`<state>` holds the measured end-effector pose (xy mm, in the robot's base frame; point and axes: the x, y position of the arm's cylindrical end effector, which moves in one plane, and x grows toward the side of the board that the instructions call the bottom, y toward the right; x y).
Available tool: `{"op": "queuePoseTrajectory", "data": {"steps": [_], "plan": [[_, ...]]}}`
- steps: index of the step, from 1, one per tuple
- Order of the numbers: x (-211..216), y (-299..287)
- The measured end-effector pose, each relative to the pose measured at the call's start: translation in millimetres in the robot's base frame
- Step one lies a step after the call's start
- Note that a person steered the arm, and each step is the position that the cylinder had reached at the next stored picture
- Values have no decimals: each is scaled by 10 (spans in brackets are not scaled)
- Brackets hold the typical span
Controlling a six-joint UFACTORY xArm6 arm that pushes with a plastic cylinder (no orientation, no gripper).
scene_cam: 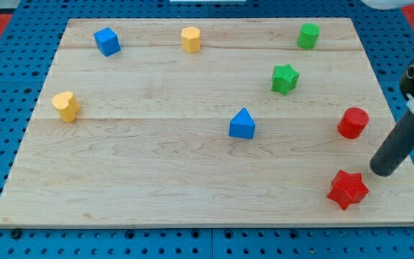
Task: Move the red circle to the bottom center
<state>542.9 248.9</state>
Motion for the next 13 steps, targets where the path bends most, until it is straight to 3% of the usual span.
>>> {"op": "queuePoseTrajectory", "data": {"steps": [1, 3, 7, 9, 11, 12, 13], "plan": [[-75, 523], [-86, 956], [-140, 962], [-848, 929], [-295, -1038], [-278, -783], [-383, 185]]}}
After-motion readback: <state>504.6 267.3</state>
